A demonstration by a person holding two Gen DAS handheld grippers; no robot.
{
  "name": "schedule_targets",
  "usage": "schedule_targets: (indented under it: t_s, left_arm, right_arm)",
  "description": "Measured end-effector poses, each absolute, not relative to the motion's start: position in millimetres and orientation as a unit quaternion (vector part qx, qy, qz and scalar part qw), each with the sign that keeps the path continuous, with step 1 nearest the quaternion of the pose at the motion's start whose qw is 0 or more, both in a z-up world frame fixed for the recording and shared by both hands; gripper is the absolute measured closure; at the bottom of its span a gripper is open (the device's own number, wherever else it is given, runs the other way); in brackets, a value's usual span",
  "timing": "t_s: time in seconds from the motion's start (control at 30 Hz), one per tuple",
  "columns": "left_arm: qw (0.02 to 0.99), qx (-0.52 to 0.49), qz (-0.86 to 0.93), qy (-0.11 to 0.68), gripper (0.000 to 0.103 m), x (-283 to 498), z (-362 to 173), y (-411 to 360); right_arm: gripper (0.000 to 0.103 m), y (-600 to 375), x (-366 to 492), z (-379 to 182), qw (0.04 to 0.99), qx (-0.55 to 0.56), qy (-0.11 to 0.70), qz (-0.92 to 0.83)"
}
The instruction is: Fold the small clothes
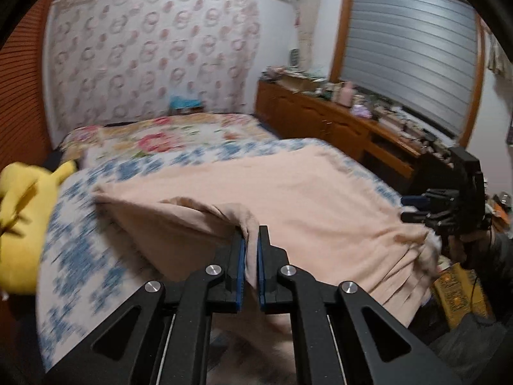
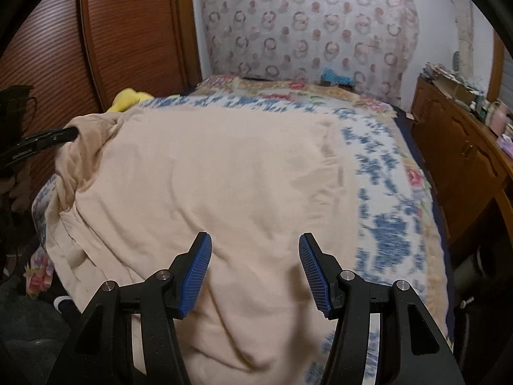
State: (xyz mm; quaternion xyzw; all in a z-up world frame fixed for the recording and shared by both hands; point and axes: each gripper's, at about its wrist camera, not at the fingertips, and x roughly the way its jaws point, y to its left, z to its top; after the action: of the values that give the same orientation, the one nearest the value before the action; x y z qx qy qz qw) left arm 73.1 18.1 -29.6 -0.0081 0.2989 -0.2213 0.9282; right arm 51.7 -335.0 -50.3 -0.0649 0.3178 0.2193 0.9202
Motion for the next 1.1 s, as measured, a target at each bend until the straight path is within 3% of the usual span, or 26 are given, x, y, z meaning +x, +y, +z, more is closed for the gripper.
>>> schedule_targets:
  t_s: [0.67, 0.73, 0.87, 0.97, 1.1]
  left_arm:
    - [0.867, 0.071, -0.405, 0.281, 0.096, 69.4, 37.4, -165.9]
    - [0.866, 0.065, -0.400, 0.292, 0.091, 71.8, 36.4, -168.8]
    - [0.872, 0.065, -0.388, 0.291, 0.062, 76.4, 29.9, -163.3]
    - [0.879, 0.060, -0.370, 0.295, 0.059, 81.9, 25.6, -151.8]
    - [0.891, 0.054, -0.343, 0.292, 0.035, 87.2, 19.9, -131.5]
  right_arm:
    - [0.044, -390.4, 24.8, -42.0, 0.939, -0.028, 0.292, 0.181]
    - [0.044, -392.4, 26.5, -44.4, 0.938, -0.027, 0.293, 0.182]
    - [0.044, -390.2, 24.4, -46.4, 0.938, -0.027, 0.294, 0.183]
    - [0.044, -389.1, 27.9, -46.1, 0.937, -0.026, 0.295, 0.186]
    - [0.044, -383.8, 32.8, -44.3, 0.936, -0.028, 0.293, 0.193]
